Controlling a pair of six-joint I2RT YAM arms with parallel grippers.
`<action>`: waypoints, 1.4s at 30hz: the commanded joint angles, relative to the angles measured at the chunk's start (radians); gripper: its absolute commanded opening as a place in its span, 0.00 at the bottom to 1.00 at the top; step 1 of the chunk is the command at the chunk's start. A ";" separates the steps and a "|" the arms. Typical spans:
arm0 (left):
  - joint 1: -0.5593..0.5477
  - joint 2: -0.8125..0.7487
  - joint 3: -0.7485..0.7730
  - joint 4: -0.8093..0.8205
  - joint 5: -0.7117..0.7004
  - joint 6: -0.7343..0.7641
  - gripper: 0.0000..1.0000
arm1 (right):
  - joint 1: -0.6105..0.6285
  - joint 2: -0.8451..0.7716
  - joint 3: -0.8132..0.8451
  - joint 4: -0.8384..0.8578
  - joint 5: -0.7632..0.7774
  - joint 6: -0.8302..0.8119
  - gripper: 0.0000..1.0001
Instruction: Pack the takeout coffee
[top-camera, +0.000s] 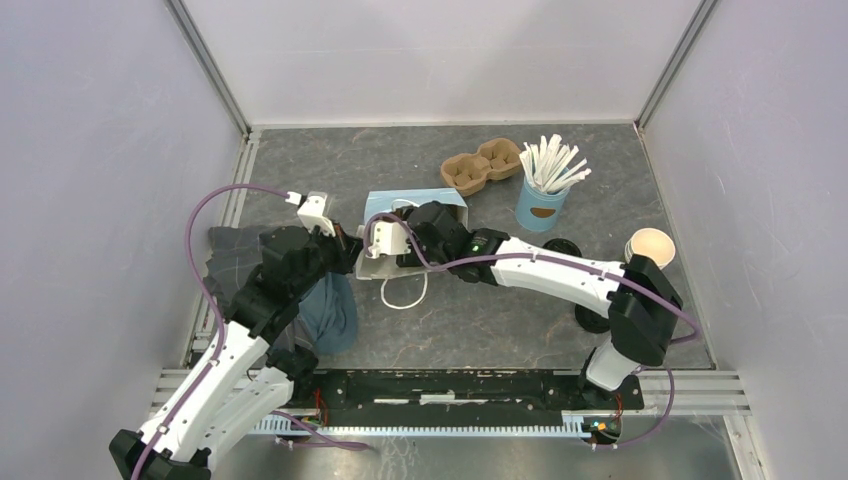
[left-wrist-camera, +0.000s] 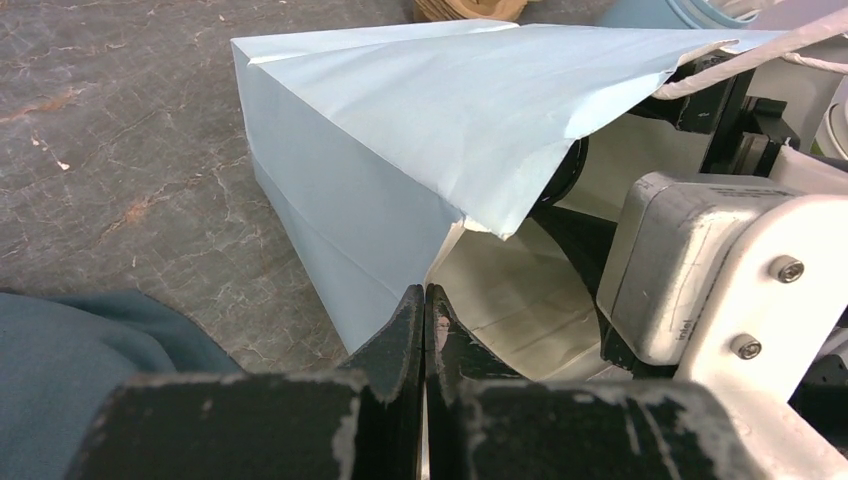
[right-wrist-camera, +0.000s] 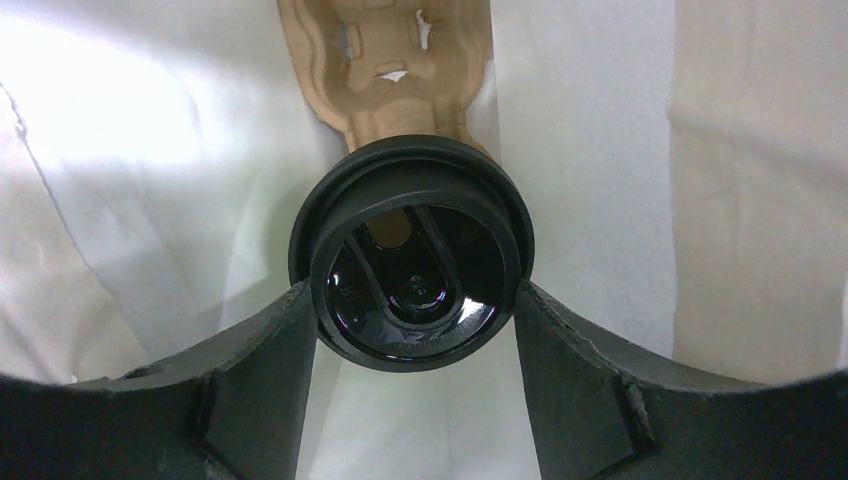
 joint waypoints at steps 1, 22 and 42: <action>-0.004 0.007 0.005 0.017 0.011 -0.039 0.02 | -0.001 0.026 -0.017 0.146 -0.025 0.021 0.50; -0.004 0.025 0.046 -0.030 -0.015 -0.028 0.02 | -0.003 0.103 0.102 0.166 0.015 -0.083 0.51; -0.004 0.012 0.058 -0.054 -0.016 -0.025 0.02 | -0.061 0.039 -0.005 0.189 0.027 -0.153 0.50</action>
